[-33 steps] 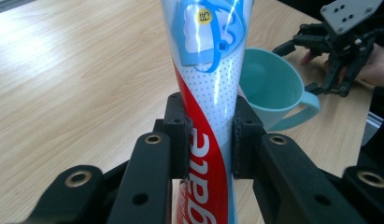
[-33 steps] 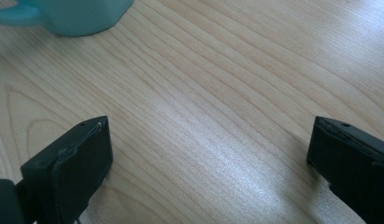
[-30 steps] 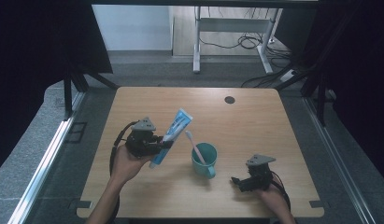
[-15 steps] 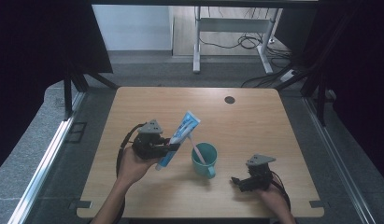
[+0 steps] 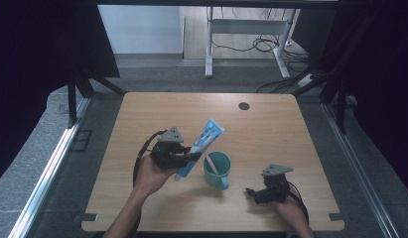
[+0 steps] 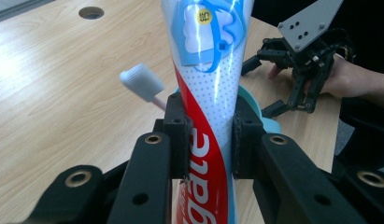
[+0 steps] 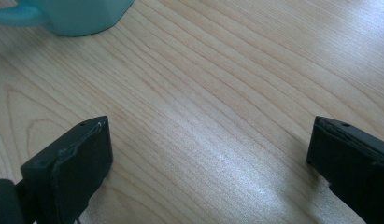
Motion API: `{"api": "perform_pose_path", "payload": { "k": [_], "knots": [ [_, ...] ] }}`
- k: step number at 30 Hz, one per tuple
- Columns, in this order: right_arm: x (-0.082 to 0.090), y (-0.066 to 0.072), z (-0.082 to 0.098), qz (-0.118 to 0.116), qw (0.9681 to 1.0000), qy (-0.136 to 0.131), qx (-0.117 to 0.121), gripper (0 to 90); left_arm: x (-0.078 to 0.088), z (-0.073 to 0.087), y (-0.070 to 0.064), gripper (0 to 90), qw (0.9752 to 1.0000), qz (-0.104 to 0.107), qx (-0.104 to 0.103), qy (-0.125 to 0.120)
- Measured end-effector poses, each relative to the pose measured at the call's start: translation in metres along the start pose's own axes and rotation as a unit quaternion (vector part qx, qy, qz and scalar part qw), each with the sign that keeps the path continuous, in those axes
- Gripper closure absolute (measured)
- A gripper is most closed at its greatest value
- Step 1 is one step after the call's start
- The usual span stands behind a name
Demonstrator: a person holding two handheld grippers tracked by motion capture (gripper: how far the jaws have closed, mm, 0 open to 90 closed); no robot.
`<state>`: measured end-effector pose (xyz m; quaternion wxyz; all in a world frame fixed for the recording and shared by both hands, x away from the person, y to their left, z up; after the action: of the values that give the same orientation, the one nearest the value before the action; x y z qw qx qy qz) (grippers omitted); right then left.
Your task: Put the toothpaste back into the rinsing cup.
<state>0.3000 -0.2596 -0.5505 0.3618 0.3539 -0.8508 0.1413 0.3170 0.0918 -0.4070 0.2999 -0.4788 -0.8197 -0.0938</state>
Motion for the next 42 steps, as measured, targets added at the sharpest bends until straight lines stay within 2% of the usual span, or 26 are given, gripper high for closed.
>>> {"api": "perform_pose_path", "payload": {
  "k": [17, 32, 42],
  "knots": [
    [0.0, 0.0, 0.0, 0.0, 1.0, 0.0, 0.0, 0.0, -0.018, -0.013, -0.009, 72.9, 0.9999, 0.01, -0.004, -0.012],
    [0.0, 0.0, 0.0, 0.0, 1.0, 0.0, 0.0, 0.0, -0.04, -0.023, -0.017, 72.8, 0.9995, 0.008, -0.01, -0.027],
    [0.0, 0.0, 0.0, 0.0, 1.0, 0.0, 0.0, 0.0, -0.049, -0.032, -0.02, 72.8, 0.9991, 0.005, -0.015, -0.039]
  ]
}}
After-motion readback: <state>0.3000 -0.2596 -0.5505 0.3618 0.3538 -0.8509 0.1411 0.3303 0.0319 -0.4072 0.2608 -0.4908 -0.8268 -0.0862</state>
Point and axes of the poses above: each handheld gripper's, and its own axes: x roughly backward along the jaws, z roughly out of its underside, y roughly to its left, the point moved 1 cm from there along -x, roughly forward along the jaws, and after that the axes turned 1 degree about -z, right-handed, at the moved point
